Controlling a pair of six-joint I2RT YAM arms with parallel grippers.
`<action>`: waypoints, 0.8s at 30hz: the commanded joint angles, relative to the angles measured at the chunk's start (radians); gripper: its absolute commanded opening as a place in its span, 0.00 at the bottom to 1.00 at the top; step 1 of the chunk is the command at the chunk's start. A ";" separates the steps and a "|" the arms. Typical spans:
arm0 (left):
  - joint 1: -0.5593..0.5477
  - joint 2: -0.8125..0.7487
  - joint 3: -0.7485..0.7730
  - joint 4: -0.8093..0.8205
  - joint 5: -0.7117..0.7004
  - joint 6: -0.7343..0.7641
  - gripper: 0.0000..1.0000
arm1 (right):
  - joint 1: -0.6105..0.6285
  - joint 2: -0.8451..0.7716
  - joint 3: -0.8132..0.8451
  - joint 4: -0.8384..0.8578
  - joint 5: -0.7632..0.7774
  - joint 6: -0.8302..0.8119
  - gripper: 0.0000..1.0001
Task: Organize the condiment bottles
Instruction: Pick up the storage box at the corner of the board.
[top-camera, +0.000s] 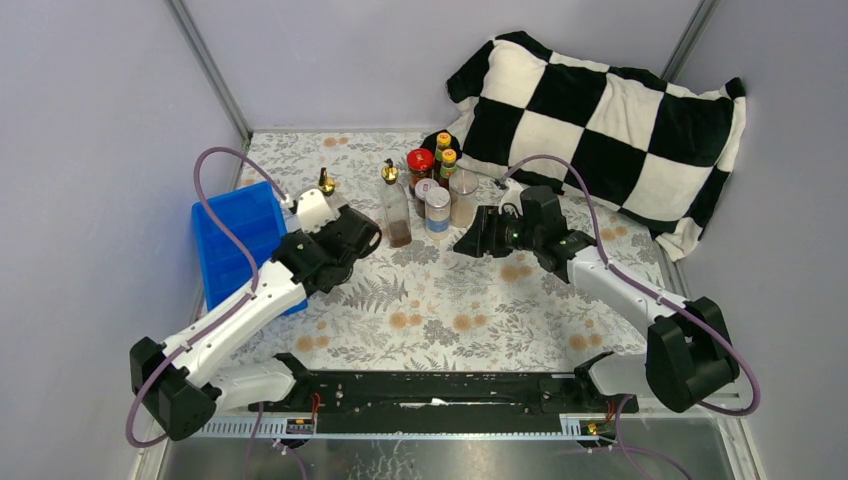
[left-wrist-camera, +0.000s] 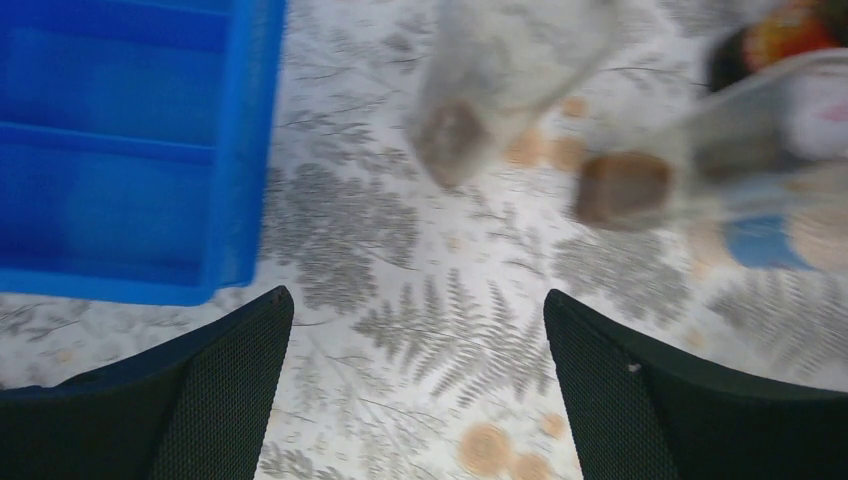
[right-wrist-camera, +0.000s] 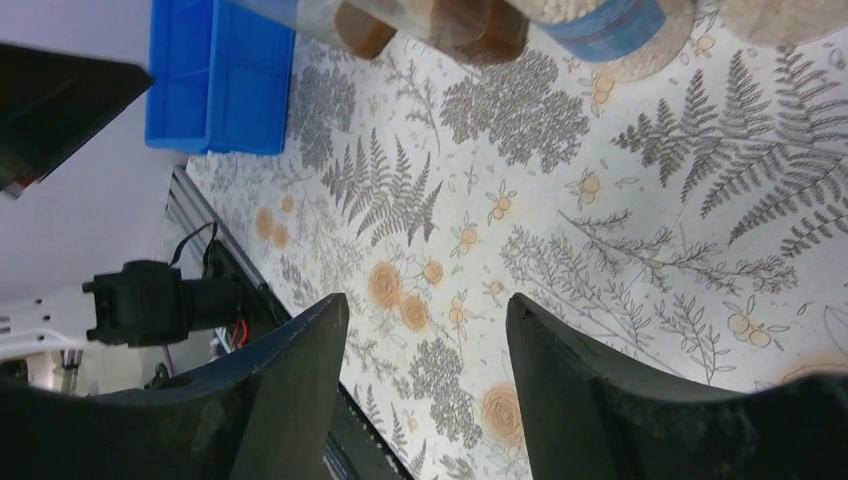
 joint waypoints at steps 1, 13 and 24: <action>0.116 -0.014 -0.090 -0.059 -0.048 -0.018 0.99 | 0.008 -0.045 0.043 -0.087 -0.068 -0.053 0.67; 0.429 0.009 -0.290 0.230 0.148 0.157 0.99 | 0.007 -0.054 -0.011 -0.032 -0.121 -0.046 0.67; 0.564 0.158 -0.238 0.342 0.240 0.244 0.97 | 0.008 -0.064 -0.043 -0.006 -0.133 -0.043 0.67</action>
